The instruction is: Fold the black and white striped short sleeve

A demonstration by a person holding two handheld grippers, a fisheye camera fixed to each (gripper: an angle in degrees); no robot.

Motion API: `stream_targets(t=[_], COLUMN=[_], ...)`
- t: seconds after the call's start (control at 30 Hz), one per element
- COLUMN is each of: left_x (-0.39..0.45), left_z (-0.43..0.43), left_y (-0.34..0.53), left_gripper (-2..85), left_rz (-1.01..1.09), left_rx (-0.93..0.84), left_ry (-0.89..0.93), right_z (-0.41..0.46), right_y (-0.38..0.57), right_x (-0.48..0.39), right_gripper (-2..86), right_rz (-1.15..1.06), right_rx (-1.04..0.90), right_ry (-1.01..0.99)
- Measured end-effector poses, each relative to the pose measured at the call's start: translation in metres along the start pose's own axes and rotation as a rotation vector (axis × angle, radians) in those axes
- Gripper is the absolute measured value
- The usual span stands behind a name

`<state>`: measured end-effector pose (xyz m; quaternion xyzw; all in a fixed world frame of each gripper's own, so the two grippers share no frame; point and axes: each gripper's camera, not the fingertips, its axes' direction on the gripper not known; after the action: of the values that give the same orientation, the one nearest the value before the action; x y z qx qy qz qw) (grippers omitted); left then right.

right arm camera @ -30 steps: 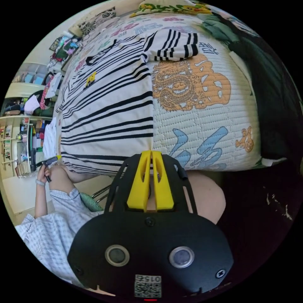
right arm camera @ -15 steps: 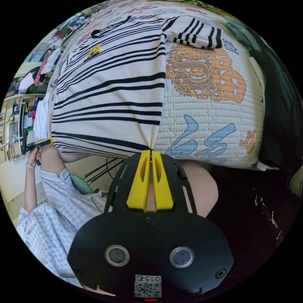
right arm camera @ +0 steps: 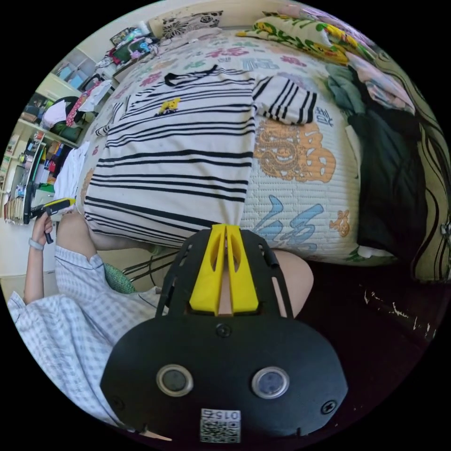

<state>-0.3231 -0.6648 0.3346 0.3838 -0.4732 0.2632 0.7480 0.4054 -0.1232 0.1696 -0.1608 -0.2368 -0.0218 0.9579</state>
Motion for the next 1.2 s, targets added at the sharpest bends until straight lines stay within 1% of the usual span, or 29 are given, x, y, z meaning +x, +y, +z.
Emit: stream_targets(t=[0.07, 0.17, 0.37, 0.43, 0.53, 0.63, 0.77, 0.87, 0.9, 0.97, 1.0, 1.07, 1.13, 1.2], left_x=[0.021, 0.048, 0.083, 0.093, 0.1, 0.106, 0.105, 0.099, 0.097, 0.097, 0.1, 0.11, 0.139, 0.17], left_z=[0.011, 0.045, 0.135, 0.151, 0.166, 0.181, 0.198, 0.204, 0.204, 0.191, 0.178, 0.158, 0.135, 0.126], left_y=[-0.007, -0.02, -0.03, -0.025, -0.02, -0.018, -0.025, -0.03, -0.033, -0.035, -0.04, -0.056, -0.094, -0.131], left_gripper=[5.6, 5.5, 4.7, 4.2, 4.1, 4.1, 3.8, 3.0, 3.0, 3.6, 4.3, 5.6, 6.9, 7.4], left_rz=[0.04, 0.079, 0.129, 0.15, 0.161, 0.204, 0.194, 0.167, 0.157, 0.15, 0.167, 0.206, 0.301, 0.389], left_rx=[0.013, -0.013, -0.162, -0.119, -0.095, -0.084, -0.125, -0.177, -0.218, -0.187, -0.139, -0.069, 0.009, 0.067], left_ry=[0.019, 0.003, -0.046, -0.096, -0.116, -0.133, -0.106, -0.053, -0.018, 0.027, 0.036, 0.019, 0.046, 0.072], right_z=[0.0, 0.011, 0.048, 0.064, 0.063, 0.062, 0.06, 0.054, 0.046, 0.027, 0.012, -0.006, -0.02, -0.028], right_y=[-0.005, -0.016, -0.025, -0.023, -0.017, -0.01, -0.003, 0.004, 0.008, 0.019, 0.029, 0.039, 0.045, 0.045], right_x=[-0.014, -0.033, -0.049, -0.049, -0.051, -0.046, -0.035, -0.02, -0.011, 0.011, 0.028, 0.06, 0.105, 0.138], right_gripper=[-0.7, -0.8, -0.8, -0.7, -0.7, -0.7, -0.7, -0.9, -0.9, -0.8, -0.6, -0.1, 1.0, 2.5], right_rz=[-0.03, -0.073, -0.087, -0.067, -0.09, -0.067, -0.053, -0.044, -0.038, 0.043, 0.094, 0.186, 0.291, 0.351], right_rx=[0.008, -0.021, -0.117, -0.15, -0.136, -0.109, -0.1, -0.109, -0.105, -0.025, 0.05, 0.145, 0.241, 0.309], right_ry=[-0.003, -0.011, 0.021, 0.028, 0.064, 0.067, 0.055, 0.007, -0.026, -0.058, -0.084, -0.137, -0.209, -0.243])
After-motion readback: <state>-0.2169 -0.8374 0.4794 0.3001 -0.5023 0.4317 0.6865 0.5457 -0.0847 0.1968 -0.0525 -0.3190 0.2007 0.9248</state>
